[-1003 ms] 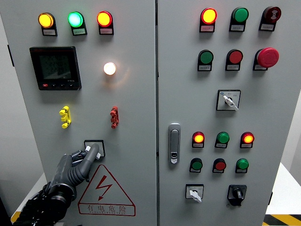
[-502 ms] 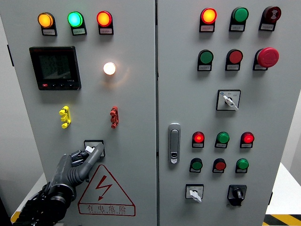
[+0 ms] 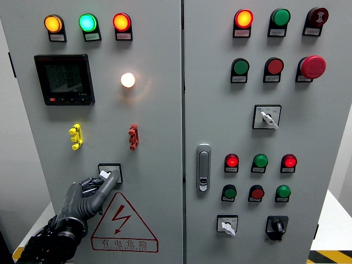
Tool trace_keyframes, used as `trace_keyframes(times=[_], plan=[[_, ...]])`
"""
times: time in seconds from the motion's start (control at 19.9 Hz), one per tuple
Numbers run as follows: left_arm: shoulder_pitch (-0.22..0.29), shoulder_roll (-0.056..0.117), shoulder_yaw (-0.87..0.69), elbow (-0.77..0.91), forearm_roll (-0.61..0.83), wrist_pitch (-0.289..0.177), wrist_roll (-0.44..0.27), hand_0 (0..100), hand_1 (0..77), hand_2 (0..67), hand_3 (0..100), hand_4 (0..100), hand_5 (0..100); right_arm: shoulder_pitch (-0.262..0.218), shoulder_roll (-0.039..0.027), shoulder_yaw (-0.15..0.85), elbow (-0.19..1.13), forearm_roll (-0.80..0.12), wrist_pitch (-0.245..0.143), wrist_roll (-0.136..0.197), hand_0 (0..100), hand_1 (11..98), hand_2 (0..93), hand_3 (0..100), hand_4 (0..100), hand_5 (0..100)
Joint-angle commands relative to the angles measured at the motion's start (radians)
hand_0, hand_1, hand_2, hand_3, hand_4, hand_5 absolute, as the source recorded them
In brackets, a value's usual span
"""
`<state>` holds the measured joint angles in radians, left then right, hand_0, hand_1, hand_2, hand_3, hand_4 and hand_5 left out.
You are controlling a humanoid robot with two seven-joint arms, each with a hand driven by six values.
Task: Turn on light switch 1
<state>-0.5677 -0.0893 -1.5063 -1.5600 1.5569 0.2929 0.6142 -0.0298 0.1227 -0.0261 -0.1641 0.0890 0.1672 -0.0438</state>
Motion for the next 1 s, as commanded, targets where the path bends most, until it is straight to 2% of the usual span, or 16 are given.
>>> trace_keyframes(times=[0.0,0.25,0.55,0.85,0.95], plan=[[0.000,0.000,0.000,0.000,-0.001,0.000,-0.004,0,54.0,51.2,100,100,92,-0.001,0.0000,0.000,0.000,0.000,0.000,0.001,0,22.5,0.0,11,23,15],[0.020,-0.001,0.011,-0.014,-0.001,0.000,-0.004,0,53.8,52.0,100,100,93,0.001,0.0000,0.000,0.000,0.000,0.000,-0.001,0,22.5,0.0,11,23,15],[0.055,0.006,0.029,-0.052,-0.001,-0.001,-0.010,0,53.1,52.7,100,100,93,0.001,0.0000,0.000,0.000,0.000,0.000,0.001,0,22.6,0.0,11,23,15],[0.138,0.065,0.054,-0.107,-0.012,-0.001,-0.057,0,50.5,52.7,100,100,93,0.001,0.0000,0.000,0.000,0.000,0.000,-0.001,0,22.5,0.0,11,23,15],[0.166,0.060,0.054,-0.121,-0.012,-0.001,-0.086,0,49.9,53.1,100,100,93,0.001,0.0000,0.000,0.000,0.000,0.000,-0.001,0,22.5,0.0,11,23,15]])
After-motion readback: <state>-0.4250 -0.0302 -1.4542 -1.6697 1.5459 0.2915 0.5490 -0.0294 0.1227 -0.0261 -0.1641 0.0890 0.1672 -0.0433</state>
